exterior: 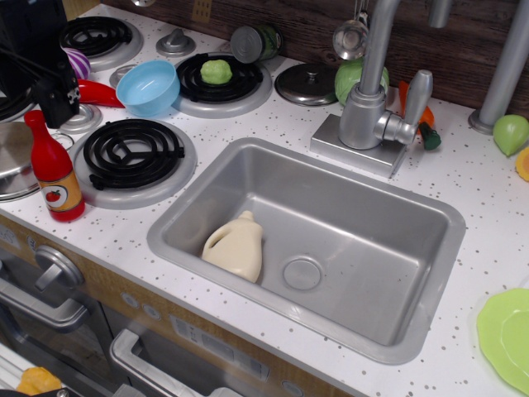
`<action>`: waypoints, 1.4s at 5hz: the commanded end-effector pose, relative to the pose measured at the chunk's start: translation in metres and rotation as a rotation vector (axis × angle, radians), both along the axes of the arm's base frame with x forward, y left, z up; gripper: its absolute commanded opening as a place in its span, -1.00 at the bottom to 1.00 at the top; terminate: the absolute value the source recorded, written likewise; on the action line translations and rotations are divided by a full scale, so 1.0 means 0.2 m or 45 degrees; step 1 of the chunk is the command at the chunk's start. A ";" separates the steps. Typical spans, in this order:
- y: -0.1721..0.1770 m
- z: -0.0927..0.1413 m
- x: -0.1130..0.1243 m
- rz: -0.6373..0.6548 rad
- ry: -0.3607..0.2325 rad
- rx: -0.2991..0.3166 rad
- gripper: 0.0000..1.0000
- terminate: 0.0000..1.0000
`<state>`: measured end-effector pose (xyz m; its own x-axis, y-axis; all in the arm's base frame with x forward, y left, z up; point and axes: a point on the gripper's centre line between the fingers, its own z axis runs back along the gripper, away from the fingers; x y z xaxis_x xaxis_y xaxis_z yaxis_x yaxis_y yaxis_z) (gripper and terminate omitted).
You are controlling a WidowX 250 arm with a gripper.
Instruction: Put red bottle in sink
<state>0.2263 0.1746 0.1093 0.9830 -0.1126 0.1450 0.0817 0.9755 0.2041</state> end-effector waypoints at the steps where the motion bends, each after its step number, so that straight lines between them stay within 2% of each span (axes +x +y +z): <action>1: 0.06 -0.03 0.00 -0.045 -0.013 -0.027 1.00 -1.00; 2: 0.08 -0.09 -0.01 -0.050 0.002 -0.055 1.00 -1.00; 3: 0.11 -0.10 -0.03 -0.061 0.019 -0.065 -1.00 -1.00; 5: 0.05 -0.03 0.00 -0.057 0.008 -0.072 -1.00 -1.00; 6: -0.10 0.04 0.03 -0.046 -0.015 -0.076 -1.00 -1.00; 7: -0.34 0.12 0.11 -0.009 -0.004 -0.093 -1.00 -1.00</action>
<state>0.2575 0.0786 0.1150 0.9885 -0.0923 0.1201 0.0830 0.9933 0.0802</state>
